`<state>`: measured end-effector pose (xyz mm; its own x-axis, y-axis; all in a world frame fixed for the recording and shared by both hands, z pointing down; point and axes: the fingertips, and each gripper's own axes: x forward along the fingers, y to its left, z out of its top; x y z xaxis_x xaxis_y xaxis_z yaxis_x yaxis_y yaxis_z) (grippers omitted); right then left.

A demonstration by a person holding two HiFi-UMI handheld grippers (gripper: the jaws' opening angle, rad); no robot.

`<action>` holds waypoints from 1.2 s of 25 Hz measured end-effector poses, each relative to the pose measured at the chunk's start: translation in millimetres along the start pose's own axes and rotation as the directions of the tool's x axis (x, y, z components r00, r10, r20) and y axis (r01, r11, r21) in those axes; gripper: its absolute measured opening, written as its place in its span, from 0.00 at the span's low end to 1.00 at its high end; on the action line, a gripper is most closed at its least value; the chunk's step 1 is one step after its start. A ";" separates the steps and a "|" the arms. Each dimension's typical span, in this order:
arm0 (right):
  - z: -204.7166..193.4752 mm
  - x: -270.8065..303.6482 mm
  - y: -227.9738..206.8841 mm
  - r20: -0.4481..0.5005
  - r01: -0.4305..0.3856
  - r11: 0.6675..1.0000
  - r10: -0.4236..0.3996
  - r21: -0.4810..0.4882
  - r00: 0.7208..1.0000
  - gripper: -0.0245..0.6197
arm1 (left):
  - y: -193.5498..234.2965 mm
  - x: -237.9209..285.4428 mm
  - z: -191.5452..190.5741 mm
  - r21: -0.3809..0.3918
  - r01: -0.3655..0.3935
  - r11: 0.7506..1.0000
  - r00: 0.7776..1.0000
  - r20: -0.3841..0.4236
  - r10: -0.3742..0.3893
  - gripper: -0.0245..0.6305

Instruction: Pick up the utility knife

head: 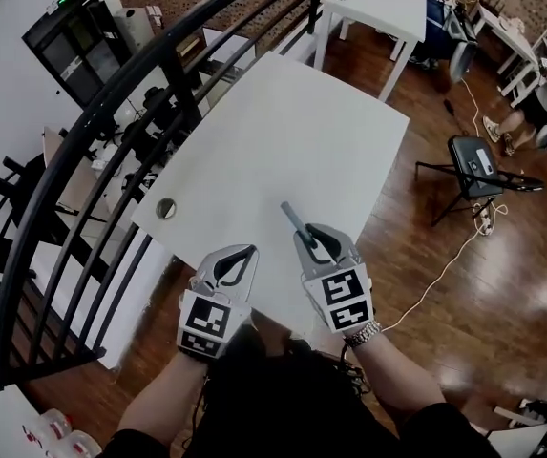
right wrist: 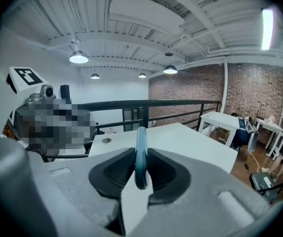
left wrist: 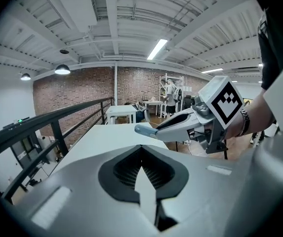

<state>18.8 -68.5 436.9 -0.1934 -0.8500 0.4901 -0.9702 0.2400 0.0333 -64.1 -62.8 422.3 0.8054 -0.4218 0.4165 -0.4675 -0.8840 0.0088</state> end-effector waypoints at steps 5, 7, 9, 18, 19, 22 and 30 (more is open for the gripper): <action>7.4 -27.0 -14.8 0.048 0.021 1.000 -0.021 0.004 0.999 0.14 | -17.1 -1.6 11.3 0.002 -0.019 1.000 1.000 0.022 0.019 0.06; 10.1 -35.6 -17.3 0.063 0.024 1.000 -0.024 0.003 0.998 0.14 | -22.5 -3.1 15.8 0.003 -0.026 1.000 0.999 0.028 0.026 0.06; 12.0 -42.9 -18.2 0.073 0.023 1.000 -0.022 -0.005 0.997 0.14 | -27.2 -4.7 20.3 0.005 -0.034 0.999 0.999 0.036 0.034 0.06; 18.8 -58.4 -15.7 0.103 0.024 0.999 -0.021 -0.028 0.994 0.14 | -33.5 -15.0 24.2 0.003 -0.067 0.998 0.996 0.058 0.066 0.06; 19.5 -59.1 -15.6 0.106 0.023 0.999 -0.020 -0.028 0.994 0.14 | -33.5 -15.3 24.4 0.002 -0.069 0.998 0.996 0.059 0.069 0.06; 20.9 -61.6 -16.0 0.113 0.021 0.999 -0.018 -0.029 0.993 0.14 | -34.4 -15.3 24.3 0.002 -0.077 0.997 0.995 0.058 0.077 0.06; 28.9 -68.8 -20.5 0.131 0.022 0.999 -0.018 -0.028 0.991 0.14 | -37.9 -15.8 32.8 0.007 -0.085 0.996 0.994 0.063 0.085 0.06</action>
<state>47.8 -28.5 377.3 -0.1936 -0.9084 0.3707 -0.9698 0.2344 0.0679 -47.2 -29.2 385.6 0.7843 -0.5068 0.3578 -0.5319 -0.8462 -0.0327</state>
